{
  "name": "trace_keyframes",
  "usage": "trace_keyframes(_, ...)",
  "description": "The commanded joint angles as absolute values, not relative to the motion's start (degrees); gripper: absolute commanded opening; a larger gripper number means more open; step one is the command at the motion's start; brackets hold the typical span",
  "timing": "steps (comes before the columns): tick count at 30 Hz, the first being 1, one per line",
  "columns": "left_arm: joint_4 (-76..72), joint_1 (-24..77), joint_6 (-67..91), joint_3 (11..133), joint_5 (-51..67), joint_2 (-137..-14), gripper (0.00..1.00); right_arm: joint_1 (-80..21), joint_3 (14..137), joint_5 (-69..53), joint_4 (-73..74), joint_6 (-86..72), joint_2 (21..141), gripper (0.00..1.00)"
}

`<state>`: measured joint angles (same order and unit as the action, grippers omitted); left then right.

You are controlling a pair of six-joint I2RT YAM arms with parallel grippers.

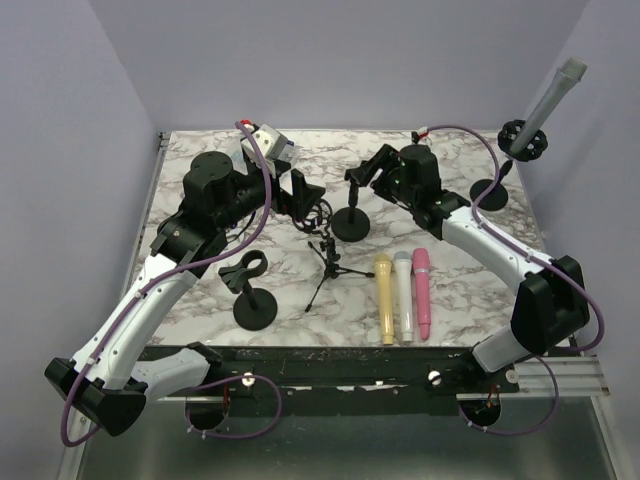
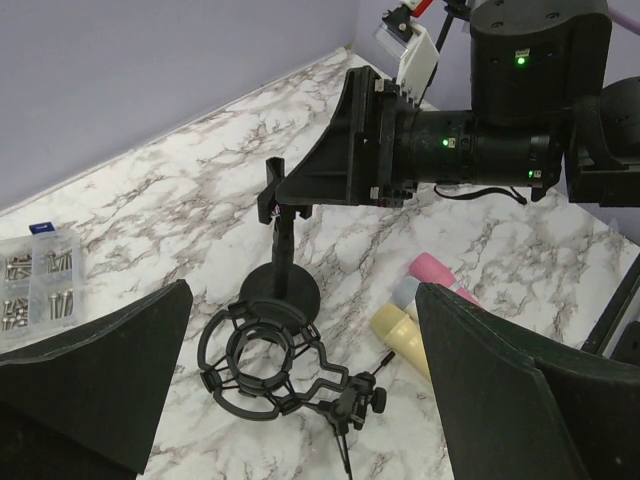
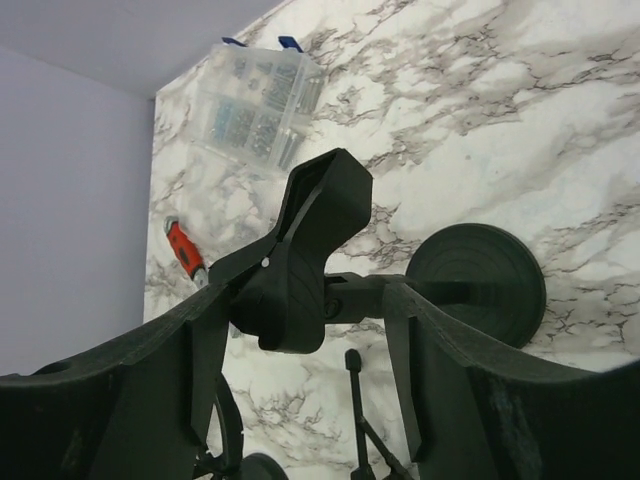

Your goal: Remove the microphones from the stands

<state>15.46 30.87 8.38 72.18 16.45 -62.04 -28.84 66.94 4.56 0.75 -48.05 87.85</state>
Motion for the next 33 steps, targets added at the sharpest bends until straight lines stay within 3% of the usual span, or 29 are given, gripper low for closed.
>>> trace_keyframes(1, 13.89, 31.29, 8.00, 71.53, 16.57, -61.51, 0.99, -29.51, 71.63, 8.12, 11.55, -40.63, 88.82, 0.73)
trace_keyframes(7, 13.83, 31.38, 8.26, 71.52, 16.79, -61.35, 0.99, -29.49, 78.16, 16.68, 15.97, -34.19, 86.05, 0.90)
trace_keyframes(19, 13.58, 32.53, 8.62, 71.46, 17.29, -60.61, 0.99, -26.26, 86.76, 51.32, 18.01, -14.20, 81.70, 0.98)
trace_keyframes(33, 13.72, 34.45, 7.60, 71.23, 15.82, -59.85, 0.98, -6.48, 96.35, 54.39, 14.73, -7.96, 86.11, 0.96)
